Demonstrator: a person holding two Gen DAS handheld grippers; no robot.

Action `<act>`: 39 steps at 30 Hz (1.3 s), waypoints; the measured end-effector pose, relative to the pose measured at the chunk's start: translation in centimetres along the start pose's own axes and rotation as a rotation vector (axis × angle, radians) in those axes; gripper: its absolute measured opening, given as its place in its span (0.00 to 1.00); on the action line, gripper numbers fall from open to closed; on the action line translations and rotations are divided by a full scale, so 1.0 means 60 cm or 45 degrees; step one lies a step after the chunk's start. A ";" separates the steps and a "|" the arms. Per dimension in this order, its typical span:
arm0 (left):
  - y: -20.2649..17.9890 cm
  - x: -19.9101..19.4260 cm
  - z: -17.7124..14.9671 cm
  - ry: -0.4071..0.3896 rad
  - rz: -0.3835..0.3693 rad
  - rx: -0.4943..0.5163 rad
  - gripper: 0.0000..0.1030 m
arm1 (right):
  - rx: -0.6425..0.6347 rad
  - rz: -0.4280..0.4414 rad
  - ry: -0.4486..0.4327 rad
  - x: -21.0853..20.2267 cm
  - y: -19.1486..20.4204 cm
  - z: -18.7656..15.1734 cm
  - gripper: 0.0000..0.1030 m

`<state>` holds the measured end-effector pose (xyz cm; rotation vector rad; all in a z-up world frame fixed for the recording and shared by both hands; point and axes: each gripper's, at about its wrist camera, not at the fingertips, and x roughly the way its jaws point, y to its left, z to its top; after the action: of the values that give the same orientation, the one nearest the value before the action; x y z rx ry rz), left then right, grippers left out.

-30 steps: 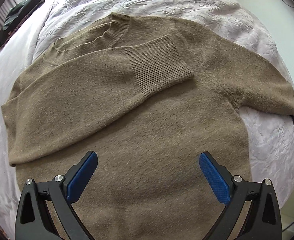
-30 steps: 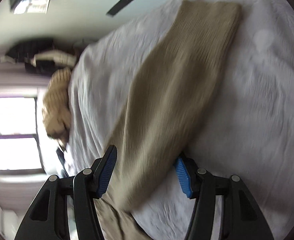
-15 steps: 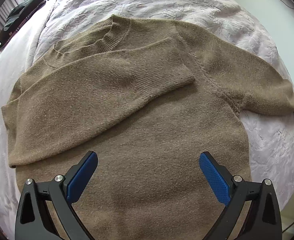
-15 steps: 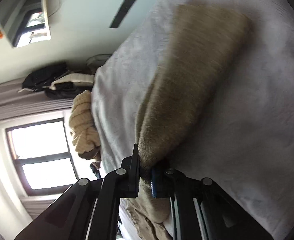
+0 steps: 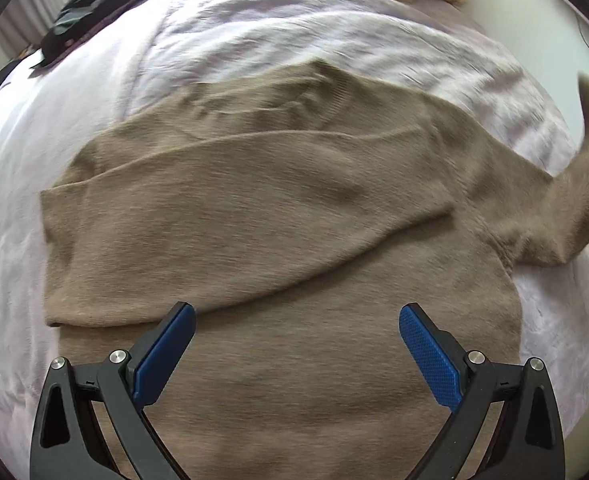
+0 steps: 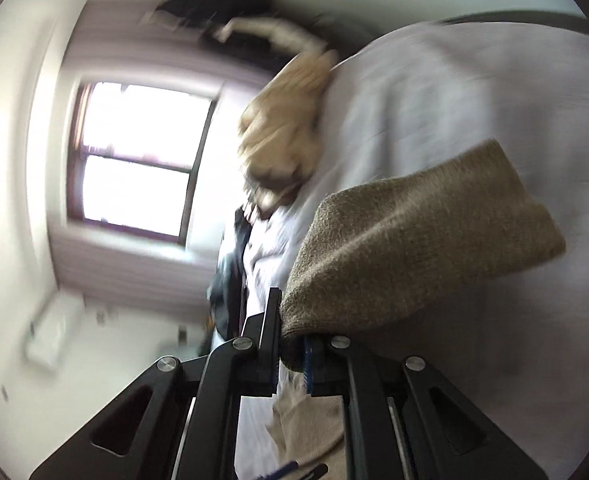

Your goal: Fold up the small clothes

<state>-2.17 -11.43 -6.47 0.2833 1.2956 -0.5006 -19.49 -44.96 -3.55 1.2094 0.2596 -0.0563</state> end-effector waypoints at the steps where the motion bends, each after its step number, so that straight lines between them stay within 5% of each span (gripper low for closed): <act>1: 0.013 -0.001 0.001 -0.007 0.009 -0.017 0.99 | -0.068 -0.001 0.052 0.034 0.027 -0.012 0.09; 9: 0.138 0.000 -0.005 -0.039 0.078 -0.194 0.99 | -0.406 -0.087 0.481 0.266 0.117 -0.175 0.09; 14: 0.210 0.005 -0.009 -0.049 0.119 -0.300 0.99 | -0.546 -0.224 0.727 0.360 0.099 -0.302 0.09; 19: 0.246 0.010 -0.015 -0.054 0.126 -0.356 0.99 | -0.592 -0.372 0.848 0.408 0.047 -0.361 0.10; 25: 0.256 0.022 -0.024 -0.044 0.102 -0.377 0.99 | -0.568 -0.460 0.912 0.426 0.022 -0.378 0.16; 27: 0.253 0.028 -0.025 -0.039 0.095 -0.377 0.99 | -0.579 -0.464 0.930 0.430 0.030 -0.381 0.25; 29: 0.253 0.031 -0.027 -0.044 0.086 -0.380 0.99 | -0.585 -0.449 0.939 0.417 0.041 -0.379 0.43; 32: 0.254 0.036 -0.027 -0.080 0.107 -0.400 0.99 | -0.597 -0.422 0.941 0.385 0.063 -0.372 0.46; 36: 0.257 0.042 -0.025 -0.100 0.098 -0.420 0.99 | -0.517 -0.412 0.824 0.339 0.068 -0.342 0.46; 39: 0.258 0.039 -0.028 -0.122 0.052 -0.422 0.99 | -0.307 -0.411 0.686 0.325 0.043 -0.302 0.47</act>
<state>4.69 2.24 -10.33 0.0091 1.2539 -0.2550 -3.17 -25.35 -11.56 0.9147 0.9073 0.0224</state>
